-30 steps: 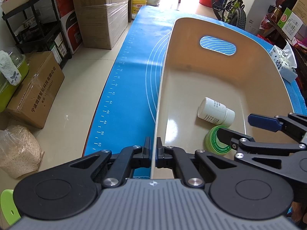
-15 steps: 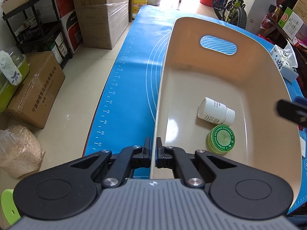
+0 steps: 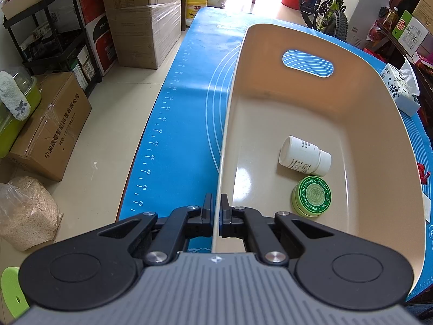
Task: Organize rigid objects
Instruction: 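Move the right tool to the white charger and grasp it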
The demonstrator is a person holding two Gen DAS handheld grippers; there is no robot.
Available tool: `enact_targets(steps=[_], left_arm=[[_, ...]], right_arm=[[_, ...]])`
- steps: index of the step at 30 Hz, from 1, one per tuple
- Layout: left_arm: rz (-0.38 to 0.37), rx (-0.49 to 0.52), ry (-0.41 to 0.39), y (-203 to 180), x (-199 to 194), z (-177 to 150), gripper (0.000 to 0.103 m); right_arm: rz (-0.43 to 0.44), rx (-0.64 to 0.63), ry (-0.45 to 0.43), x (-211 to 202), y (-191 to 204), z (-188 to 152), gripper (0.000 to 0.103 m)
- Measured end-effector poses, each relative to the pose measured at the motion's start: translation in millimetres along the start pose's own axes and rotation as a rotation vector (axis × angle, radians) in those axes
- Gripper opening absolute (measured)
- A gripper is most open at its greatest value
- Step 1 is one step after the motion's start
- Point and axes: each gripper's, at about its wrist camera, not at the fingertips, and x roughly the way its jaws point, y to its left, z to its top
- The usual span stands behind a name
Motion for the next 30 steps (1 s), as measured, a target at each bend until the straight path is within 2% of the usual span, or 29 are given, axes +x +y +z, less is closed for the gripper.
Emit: enact_targets(steps=[4, 11, 20, 30], left_arm=[[0.000, 0.000, 0.000, 0.1, 0.0, -0.1, 0.005], [0.002, 0.002, 0.000, 0.5, 0.4, -0.9, 0.005], [0.001, 0.001, 0.000, 0.2, 0.5, -0.8, 0.005], [0.007, 0.006, 0.002, -1.3, 0.8, -1.5, 0.005]], right_arm=[[-0.073, 0.059, 0.033, 14.0, -25.3, -8.7, 0.084], [-0.131, 0.137, 0.122, 40.0, -53.2, -26.1, 0.084], [-0.162, 0.190, 0.197, 62.2, -68.8, -41.0, 0.084], [-0.162, 0.172, 0.240, 89.3, -65.1, -49.7, 0.083]])
